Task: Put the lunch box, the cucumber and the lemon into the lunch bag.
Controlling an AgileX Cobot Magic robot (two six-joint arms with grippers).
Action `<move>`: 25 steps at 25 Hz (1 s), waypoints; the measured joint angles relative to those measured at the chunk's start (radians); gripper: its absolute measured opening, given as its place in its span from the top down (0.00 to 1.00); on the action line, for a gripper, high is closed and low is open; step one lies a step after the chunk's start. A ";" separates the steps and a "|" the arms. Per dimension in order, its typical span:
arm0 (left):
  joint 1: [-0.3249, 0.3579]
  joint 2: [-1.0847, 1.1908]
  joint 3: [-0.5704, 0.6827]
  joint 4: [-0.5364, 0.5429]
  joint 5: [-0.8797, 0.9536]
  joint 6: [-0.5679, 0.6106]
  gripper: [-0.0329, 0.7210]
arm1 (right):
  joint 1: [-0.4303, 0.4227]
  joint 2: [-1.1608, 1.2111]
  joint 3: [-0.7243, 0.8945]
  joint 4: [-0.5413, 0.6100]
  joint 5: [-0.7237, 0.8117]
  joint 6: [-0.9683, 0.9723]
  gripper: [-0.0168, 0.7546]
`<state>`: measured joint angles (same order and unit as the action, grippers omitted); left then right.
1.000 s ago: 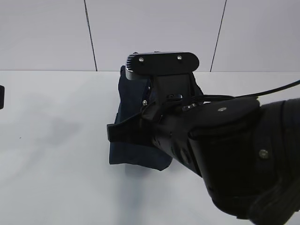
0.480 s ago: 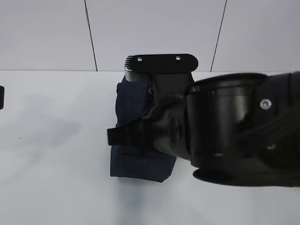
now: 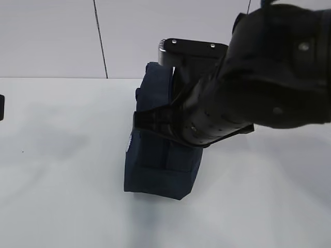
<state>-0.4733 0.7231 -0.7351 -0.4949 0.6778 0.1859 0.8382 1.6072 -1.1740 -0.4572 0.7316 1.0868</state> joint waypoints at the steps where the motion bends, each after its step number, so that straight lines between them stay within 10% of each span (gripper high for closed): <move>1: 0.000 0.000 0.000 0.000 0.000 0.000 0.39 | -0.009 0.000 -0.010 0.034 0.002 -0.034 0.95; 12: 0.000 0.000 0.000 0.000 0.000 0.000 0.39 | -0.021 0.068 -0.194 0.262 0.130 -0.275 0.95; 25: 0.000 0.000 0.000 0.004 0.000 0.000 0.39 | -0.021 0.131 -0.380 0.260 0.294 -0.393 0.95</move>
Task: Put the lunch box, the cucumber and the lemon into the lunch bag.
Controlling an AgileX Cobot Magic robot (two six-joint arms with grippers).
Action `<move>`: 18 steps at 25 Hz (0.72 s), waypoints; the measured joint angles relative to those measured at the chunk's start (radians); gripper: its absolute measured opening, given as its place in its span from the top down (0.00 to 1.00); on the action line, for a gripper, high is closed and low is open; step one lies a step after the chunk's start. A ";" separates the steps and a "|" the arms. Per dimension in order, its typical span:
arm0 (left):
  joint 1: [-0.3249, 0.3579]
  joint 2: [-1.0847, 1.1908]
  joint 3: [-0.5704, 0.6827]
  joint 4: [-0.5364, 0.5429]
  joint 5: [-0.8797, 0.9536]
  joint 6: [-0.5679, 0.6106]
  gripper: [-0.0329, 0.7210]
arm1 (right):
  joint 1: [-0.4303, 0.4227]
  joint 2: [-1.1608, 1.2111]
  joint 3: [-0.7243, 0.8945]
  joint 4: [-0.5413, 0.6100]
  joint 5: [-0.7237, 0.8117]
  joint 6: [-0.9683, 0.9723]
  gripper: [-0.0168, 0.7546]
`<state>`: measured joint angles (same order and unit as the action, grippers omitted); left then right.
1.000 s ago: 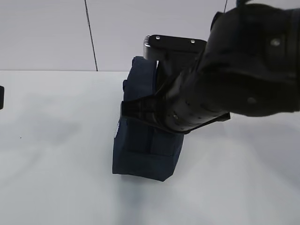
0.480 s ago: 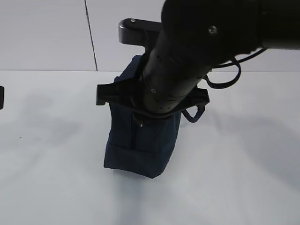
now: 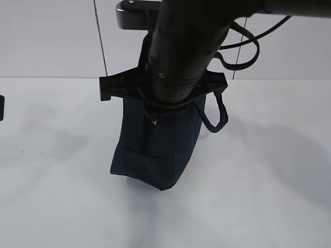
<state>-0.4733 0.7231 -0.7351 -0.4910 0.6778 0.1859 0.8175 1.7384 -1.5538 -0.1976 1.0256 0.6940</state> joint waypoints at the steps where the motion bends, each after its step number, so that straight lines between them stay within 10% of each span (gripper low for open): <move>1: 0.000 0.000 0.000 0.000 0.000 0.000 0.39 | 0.000 0.000 -0.007 0.000 0.013 -0.012 0.95; 18: 0.000 0.000 0.000 0.000 0.002 0.000 0.39 | 0.000 0.000 -0.035 0.004 0.054 -0.064 0.95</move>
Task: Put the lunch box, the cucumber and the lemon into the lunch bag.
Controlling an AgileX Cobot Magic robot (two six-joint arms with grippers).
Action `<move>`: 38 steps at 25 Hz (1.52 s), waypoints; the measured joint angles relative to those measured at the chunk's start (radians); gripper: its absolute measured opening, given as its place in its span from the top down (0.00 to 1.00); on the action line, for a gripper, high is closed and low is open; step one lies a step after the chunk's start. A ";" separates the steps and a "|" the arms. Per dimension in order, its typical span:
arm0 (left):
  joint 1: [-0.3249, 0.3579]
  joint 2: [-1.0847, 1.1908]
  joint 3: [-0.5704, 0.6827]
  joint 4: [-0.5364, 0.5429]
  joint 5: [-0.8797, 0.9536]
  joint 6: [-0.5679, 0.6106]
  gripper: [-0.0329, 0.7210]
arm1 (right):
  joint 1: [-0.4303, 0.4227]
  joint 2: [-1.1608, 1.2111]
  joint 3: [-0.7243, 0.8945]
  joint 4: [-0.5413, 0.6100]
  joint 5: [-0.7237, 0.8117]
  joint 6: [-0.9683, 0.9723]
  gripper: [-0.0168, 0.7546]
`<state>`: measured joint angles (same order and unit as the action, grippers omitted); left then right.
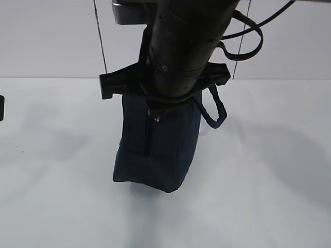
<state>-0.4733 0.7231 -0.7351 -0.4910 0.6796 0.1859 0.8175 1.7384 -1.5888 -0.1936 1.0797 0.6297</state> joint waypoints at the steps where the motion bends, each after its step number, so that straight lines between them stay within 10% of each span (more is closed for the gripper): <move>1: 0.000 0.000 0.000 0.000 0.000 0.000 0.39 | 0.000 0.000 0.000 0.000 0.000 -0.001 0.95; 25: 0.000 0.019 0.000 0.006 -0.002 0.000 0.39 | -0.002 0.084 -0.091 0.101 -0.002 -0.083 0.95; 38: 0.000 0.020 0.000 0.019 -0.014 0.000 0.39 | -0.002 0.093 -0.119 -0.031 -0.060 -0.163 0.95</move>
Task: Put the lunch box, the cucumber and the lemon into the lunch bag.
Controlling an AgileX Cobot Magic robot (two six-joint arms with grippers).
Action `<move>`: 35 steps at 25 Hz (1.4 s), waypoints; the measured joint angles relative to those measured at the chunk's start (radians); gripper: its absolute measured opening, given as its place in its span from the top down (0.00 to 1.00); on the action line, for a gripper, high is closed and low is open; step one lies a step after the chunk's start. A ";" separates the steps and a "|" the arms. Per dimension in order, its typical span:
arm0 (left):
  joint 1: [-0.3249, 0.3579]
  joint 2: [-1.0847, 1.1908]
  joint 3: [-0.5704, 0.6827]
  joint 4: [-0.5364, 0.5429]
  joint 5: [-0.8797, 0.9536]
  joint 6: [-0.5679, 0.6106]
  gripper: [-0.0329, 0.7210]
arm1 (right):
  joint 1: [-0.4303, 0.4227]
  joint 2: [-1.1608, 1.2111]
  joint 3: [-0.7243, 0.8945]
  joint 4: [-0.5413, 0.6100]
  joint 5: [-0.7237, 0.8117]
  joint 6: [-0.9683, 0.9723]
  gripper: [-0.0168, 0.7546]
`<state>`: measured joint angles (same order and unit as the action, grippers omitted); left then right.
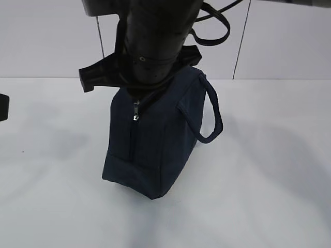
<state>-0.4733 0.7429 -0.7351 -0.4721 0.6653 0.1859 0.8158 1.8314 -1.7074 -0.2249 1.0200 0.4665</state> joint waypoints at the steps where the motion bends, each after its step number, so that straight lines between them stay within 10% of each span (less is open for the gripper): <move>1: 0.000 0.000 0.000 0.000 -0.002 0.000 0.39 | 0.000 0.002 0.000 -0.003 -0.011 -0.016 0.95; 25: 0.000 0.051 0.002 0.027 -0.032 0.000 0.32 | 0.000 0.106 -0.026 0.006 -0.133 -0.170 0.95; 35: 0.000 -0.222 0.223 -0.086 -0.151 0.000 0.32 | -0.056 0.109 -0.028 0.117 -0.163 -0.250 0.95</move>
<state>-0.4733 0.5212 -0.5125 -0.5582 0.5143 0.1859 0.7594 1.9399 -1.7358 -0.1083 0.8566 0.2164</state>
